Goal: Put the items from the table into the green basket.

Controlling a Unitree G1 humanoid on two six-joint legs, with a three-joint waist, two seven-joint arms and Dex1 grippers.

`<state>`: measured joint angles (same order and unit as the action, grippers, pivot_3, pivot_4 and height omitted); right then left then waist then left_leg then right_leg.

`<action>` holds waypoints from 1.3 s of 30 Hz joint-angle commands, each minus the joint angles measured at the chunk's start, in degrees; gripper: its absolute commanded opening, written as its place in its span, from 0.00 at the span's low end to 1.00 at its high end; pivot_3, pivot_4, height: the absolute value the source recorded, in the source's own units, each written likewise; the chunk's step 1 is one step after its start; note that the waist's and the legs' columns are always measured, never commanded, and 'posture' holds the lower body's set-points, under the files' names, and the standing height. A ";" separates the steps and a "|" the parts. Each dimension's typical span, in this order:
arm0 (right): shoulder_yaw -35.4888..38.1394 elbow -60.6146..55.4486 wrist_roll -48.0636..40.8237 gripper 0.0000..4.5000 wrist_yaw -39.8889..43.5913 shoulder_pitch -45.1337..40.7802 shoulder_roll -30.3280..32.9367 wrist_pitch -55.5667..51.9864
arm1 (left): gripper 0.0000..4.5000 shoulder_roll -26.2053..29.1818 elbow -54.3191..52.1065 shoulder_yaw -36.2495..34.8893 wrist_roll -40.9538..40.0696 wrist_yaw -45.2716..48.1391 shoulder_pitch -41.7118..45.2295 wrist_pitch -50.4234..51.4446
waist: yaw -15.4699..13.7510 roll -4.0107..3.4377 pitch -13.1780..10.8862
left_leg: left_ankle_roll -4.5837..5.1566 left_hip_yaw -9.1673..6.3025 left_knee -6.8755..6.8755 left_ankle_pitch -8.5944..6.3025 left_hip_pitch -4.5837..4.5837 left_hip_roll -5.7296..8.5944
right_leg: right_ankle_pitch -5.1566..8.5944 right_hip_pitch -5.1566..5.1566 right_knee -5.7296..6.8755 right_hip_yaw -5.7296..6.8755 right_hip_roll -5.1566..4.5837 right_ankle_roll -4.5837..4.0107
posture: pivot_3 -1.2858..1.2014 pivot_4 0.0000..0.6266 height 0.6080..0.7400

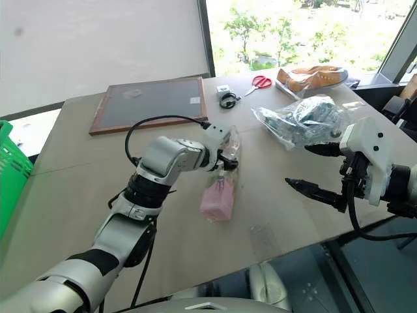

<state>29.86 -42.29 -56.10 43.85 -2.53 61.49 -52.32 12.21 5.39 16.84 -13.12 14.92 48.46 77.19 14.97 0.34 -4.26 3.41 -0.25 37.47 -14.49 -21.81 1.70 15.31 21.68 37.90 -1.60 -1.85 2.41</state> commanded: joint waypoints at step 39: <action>-10.07 5.40 3.21 1.00 1.95 -10.94 -1.46 5.66 | 0.77 16.05 -8.18 -17.43 -13.67 20.62 -5.79 -2.76 | -5.10 -0.16 0.24 | 0.06 -0.06 0.00 0.04 -0.44 0.05 | -0.17 0.46 -0.01 0.10 -0.17 -0.24 | 0.42 0.01 1.00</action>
<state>19.53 -36.95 -53.25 45.57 -12.28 60.21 -48.27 28.21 1.14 -1.58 -24.81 34.29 42.68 73.13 9.88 0.17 -4.02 3.46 -0.30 37.50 -14.45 -22.41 1.76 15.13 22.29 37.91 -1.49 -2.03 2.16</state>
